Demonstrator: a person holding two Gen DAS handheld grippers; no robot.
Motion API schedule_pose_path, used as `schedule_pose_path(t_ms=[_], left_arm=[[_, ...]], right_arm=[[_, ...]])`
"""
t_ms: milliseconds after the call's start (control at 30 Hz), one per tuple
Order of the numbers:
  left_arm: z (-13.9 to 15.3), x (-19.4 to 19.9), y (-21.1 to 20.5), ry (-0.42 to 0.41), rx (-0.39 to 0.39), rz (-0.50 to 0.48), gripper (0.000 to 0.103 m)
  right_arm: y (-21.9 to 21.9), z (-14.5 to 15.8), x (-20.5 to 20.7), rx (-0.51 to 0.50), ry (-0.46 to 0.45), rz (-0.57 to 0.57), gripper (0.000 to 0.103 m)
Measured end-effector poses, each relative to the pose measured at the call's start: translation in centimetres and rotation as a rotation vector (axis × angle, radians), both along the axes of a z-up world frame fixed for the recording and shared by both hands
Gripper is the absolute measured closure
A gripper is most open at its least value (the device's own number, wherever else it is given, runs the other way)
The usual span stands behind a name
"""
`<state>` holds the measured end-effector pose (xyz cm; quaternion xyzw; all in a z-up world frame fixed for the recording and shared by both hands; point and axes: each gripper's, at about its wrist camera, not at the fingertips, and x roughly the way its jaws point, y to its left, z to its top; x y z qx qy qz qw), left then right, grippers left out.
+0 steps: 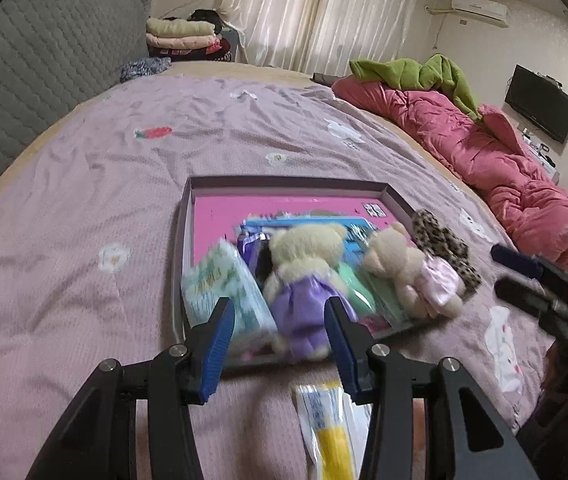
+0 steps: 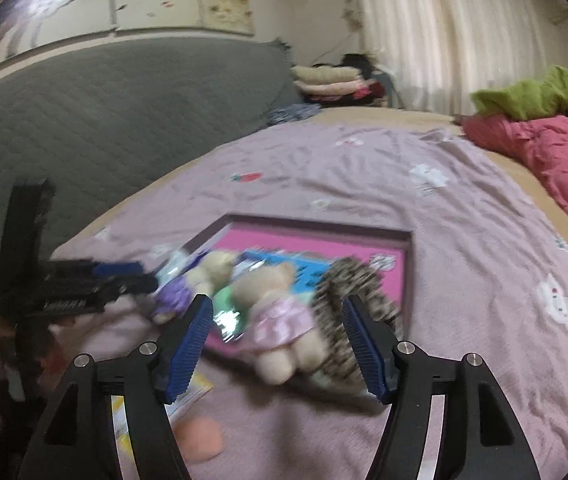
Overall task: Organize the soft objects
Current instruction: 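Move both tools back to the snack bag and peach sponge beside the tray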
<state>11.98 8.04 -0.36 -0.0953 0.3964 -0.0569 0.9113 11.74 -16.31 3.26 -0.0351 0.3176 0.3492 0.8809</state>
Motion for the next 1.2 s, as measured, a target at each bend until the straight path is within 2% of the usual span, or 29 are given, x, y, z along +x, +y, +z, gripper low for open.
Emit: schedule_pose_path(t_ms=[167, 233, 333, 500, 733, 967, 1033, 1067, 1200], left_arm=[[-1.1, -2.0, -0.7, 0.093, -0.106, -0.029, 0.056], [-1.5, -2.5, -1.2, 0.122, -0.121, -0.042, 0.056], [-2.1, -2.9, -2.0, 0.155, -0.098, -0.061, 0.056], [-3.5, -3.3, -2.9, 0.226, -0.114, -0.09, 0.056], [-4.3, -3.8, -4.0, 0.256, -0.086, -0.132, 0.056], [-4.8, -3.6, -5.0, 0.277, -0.049, -0.153, 0.056], [-5.1, -3.5, -4.9, 0.288, -0.04, -0.145, 0.053], [-5.4, -3.4, -4.8, 0.302, -0.028, -0.132, 0.048], [-6.1, -3.0, -4.3, 0.332, -0.08, -0.114, 0.044]], right_arm=[[1.9, -1.5, -3.1, -0.094, 0.03, 0.14, 0.034], [2.6, -2.1, -4.1, -0.121, 0.048, 0.189, 0.034], [3.1, -3.0, -5.1, -0.151, 0.068, 0.23, 0.034], [3.9, -4.5, -6.0, -0.199, 0.094, 0.27, 0.034], [4.6, -6.3, -5.9, -0.247, 0.12, 0.285, 0.034], [5.8, -7.8, -6.0, -0.308, 0.087, 0.301, 0.034], [6.0, -8.1, -6.0, -0.317, 0.077, 0.301, 0.034], [6.2, -8.3, -6.0, -0.324, 0.071, 0.303, 0.034], [6.6, -9.1, -6.0, -0.367, 0.059, 0.308, 0.034]])
